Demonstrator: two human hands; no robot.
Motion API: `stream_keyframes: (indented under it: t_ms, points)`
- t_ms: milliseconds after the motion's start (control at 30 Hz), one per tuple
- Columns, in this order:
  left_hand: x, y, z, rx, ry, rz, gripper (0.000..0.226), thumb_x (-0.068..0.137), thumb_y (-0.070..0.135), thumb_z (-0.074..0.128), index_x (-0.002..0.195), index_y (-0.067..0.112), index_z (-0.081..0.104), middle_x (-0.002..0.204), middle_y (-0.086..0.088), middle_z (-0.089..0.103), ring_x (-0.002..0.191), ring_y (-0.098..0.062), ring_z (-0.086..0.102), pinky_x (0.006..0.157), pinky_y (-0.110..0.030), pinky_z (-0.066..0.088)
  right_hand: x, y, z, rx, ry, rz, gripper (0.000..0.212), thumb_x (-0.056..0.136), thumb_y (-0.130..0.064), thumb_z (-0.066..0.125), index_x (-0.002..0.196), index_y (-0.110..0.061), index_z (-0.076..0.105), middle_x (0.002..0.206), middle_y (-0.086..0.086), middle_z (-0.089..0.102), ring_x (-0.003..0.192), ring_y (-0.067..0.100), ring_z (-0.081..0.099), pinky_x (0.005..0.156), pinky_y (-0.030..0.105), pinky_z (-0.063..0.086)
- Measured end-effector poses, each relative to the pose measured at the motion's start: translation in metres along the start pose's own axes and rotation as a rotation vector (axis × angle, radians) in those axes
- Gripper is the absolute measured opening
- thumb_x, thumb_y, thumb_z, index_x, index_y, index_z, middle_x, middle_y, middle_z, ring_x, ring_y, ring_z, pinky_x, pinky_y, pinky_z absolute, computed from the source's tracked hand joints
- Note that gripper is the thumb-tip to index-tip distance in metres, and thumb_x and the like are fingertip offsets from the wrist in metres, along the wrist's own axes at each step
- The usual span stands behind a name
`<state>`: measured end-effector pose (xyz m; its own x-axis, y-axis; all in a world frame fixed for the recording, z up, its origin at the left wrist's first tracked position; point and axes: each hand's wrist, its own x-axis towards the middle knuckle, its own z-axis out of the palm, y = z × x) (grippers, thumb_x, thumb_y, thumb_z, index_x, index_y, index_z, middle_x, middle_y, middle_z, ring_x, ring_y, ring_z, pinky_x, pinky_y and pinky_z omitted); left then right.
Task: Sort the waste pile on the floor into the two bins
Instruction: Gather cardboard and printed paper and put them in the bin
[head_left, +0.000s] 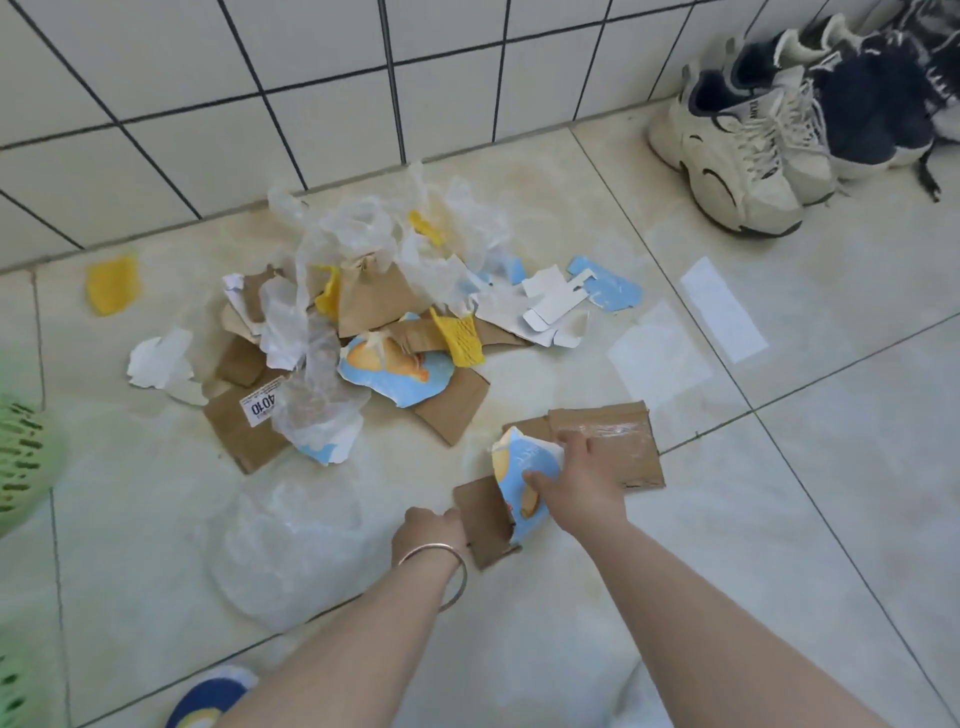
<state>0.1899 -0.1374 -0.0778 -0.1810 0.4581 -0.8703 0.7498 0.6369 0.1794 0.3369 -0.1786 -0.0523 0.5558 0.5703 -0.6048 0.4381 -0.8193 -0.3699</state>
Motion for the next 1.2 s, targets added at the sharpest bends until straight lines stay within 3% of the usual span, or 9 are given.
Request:
stream_keyframes:
  t_ms: [100, 200, 400, 533, 633, 767, 867, 1033, 1200]
  points:
    - [0.010, 0.004, 0.017, -0.107, -0.002, -0.025, 0.063, 0.073, 0.050, 0.046, 0.110, 0.001, 0.062, 0.113, -0.018, 0.068, 0.107, -0.033, 0.063, 0.093, -0.036, 0.051, 0.001, 0.002, 0.011, -0.028, -0.048, 0.005, 0.065, 0.081, -0.034, 0.067, 0.136, -0.017, 0.036, 0.136, 0.005, 0.040, 0.118, 0.024, 0.050, 0.083, 0.031, 0.042]
    - [0.003, 0.015, 0.024, -0.142, -0.040, -0.008, 0.066, 0.082, 0.057, 0.049, 0.113, -0.001, 0.060, 0.115, -0.018, 0.066, 0.108, -0.033, 0.063, 0.093, -0.035, 0.049, 0.001, 0.005, 0.020, -0.025, -0.120, 0.029, 0.060, 0.079, -0.033, 0.068, 0.131, -0.019, 0.040, 0.132, 0.004, 0.046, 0.119, 0.023, 0.051, 0.088, 0.031, 0.042]
    - [0.002, 0.029, 0.023, -0.247, -0.087, 0.054, 0.037, 0.079, 0.028, 0.069, 0.107, 0.004, 0.066, 0.110, -0.018, 0.068, 0.103, -0.034, 0.065, 0.094, -0.040, 0.051, 0.013, -0.001, 0.019, -0.032, -0.190, 0.024, 0.051, 0.080, -0.038, 0.068, 0.123, -0.015, 0.053, 0.120, 0.005, 0.060, 0.111, 0.023, 0.057, 0.078, 0.026, 0.040]
    - [0.005, 0.035, 0.014, -0.204, -0.022, 0.124, 0.028, 0.083, 0.023, 0.065, 0.105, 0.007, 0.065, 0.103, -0.013, 0.067, 0.097, -0.032, 0.063, 0.091, -0.035, 0.048, 0.016, -0.002, 0.009, -0.082, -0.082, -0.051, 0.031, 0.086, -0.018, 0.054, 0.117, -0.017, 0.056, 0.120, 0.003, 0.056, 0.108, 0.024, 0.056, 0.079, 0.029, 0.044]
    - [0.008, 0.036, 0.003, -0.122, 0.040, 0.175, 0.026, 0.086, 0.023, 0.061, 0.107, 0.007, 0.065, 0.111, -0.015, 0.067, 0.106, -0.033, 0.061, 0.091, -0.033, 0.045, 0.021, 0.003, -0.009, -0.402, 0.111, -0.143, 0.045, 0.086, -0.008, 0.046, 0.131, -0.018, 0.045, 0.134, 0.004, 0.042, 0.121, 0.026, 0.042, 0.089, 0.034, 0.041]
    - [0.014, 0.029, -0.006, -0.042, 0.024, 0.183, 0.029, 0.088, 0.023, 0.059, 0.112, 0.007, 0.062, 0.117, -0.016, 0.064, 0.110, -0.034, 0.058, 0.093, -0.033, 0.043, 0.034, 0.020, -0.025, -0.688, 0.031, -0.164, 0.075, 0.088, -0.009, 0.046, 0.150, -0.023, 0.007, 0.160, -0.002, 0.002, 0.147, 0.026, 0.007, 0.118, 0.041, 0.018]
    - [0.015, 0.023, -0.007, -0.030, -0.006, 0.181, 0.032, 0.088, 0.024, 0.059, 0.116, 0.008, 0.061, 0.120, -0.015, 0.063, 0.113, -0.034, 0.057, 0.098, -0.035, 0.044, 0.038, 0.029, -0.020, -0.780, -0.008, -0.168, 0.082, 0.086, -0.024, 0.055, 0.150, -0.023, 0.004, 0.156, 0.001, 0.013, 0.146, 0.026, 0.008, 0.120, 0.041, 0.011]
    - [0.014, 0.025, -0.012, -0.095, -0.019, 0.187, 0.033, 0.088, 0.025, 0.058, 0.116, 0.008, 0.061, 0.119, -0.015, 0.063, 0.112, -0.034, 0.057, 0.096, -0.034, 0.043, 0.032, 0.026, -0.010, -0.789, 0.062, -0.137, 0.076, 0.067, -0.057, 0.070, 0.124, -0.018, 0.038, 0.121, 0.004, 0.042, 0.115, 0.025, 0.040, 0.097, 0.032, 0.033]
    - [0.012, 0.030, -0.026, -0.253, -0.043, 0.236, 0.026, 0.090, 0.024, 0.057, 0.110, 0.009, 0.064, 0.100, -0.009, 0.064, 0.092, -0.028, 0.058, 0.080, -0.029, 0.042, 0.026, 0.018, -0.012, -0.423, 0.054, -0.056, 0.038, 0.077, -0.047, 0.067, 0.089, -0.019, 0.045, 0.092, 0.001, 0.059, 0.089, 0.024, 0.058, 0.069, 0.031, 0.038]
